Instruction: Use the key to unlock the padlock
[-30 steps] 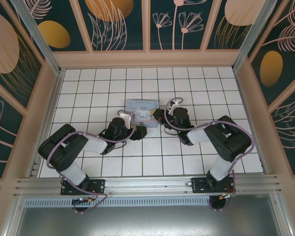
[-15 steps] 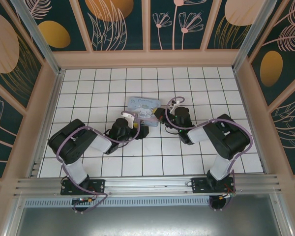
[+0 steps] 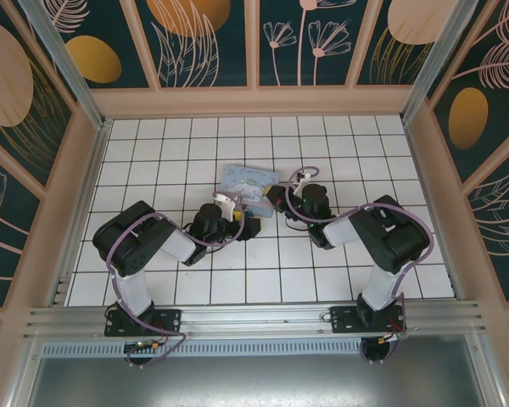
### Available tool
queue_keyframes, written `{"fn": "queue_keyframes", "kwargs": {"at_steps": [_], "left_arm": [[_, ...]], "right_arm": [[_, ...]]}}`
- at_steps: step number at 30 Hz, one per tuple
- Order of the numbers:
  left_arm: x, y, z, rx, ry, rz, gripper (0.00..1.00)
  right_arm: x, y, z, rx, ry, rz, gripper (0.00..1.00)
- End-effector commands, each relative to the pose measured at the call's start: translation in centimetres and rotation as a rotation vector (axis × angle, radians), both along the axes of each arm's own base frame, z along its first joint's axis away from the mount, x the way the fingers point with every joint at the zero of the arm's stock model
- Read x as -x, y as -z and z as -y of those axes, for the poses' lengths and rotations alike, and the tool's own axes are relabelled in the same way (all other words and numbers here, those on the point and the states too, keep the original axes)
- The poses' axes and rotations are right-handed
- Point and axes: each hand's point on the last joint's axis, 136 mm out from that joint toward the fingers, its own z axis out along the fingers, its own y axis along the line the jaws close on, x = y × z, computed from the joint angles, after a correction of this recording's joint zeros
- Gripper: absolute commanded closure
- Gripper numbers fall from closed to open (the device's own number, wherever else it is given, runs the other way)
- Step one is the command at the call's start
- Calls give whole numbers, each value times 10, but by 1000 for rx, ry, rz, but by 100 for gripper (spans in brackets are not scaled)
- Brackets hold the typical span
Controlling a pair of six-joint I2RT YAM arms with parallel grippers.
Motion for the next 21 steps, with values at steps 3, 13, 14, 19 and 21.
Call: {"fn": "queue_keyframes", "kwargs": {"at_steps": [3, 13, 14, 19, 21], "left_arm": [[7, -5, 10, 65, 50, -30, 20], [6, -7, 10, 133, 19, -59, 20], [6, -7, 9, 143, 13, -64, 19], [9, -11, 12, 201, 25, -83, 20], [10, -12, 13, 216, 29, -86, 21]], "right_arm": [[-6, -3, -2, -18, 0, 4, 100], [-5, -4, -1, -22, 4, 4, 100], [-5, -4, -1, -22, 3, 4, 100], [-5, -4, -1, -25, 3, 4, 100], [-5, -5, -1, -26, 3, 4, 100]]}}
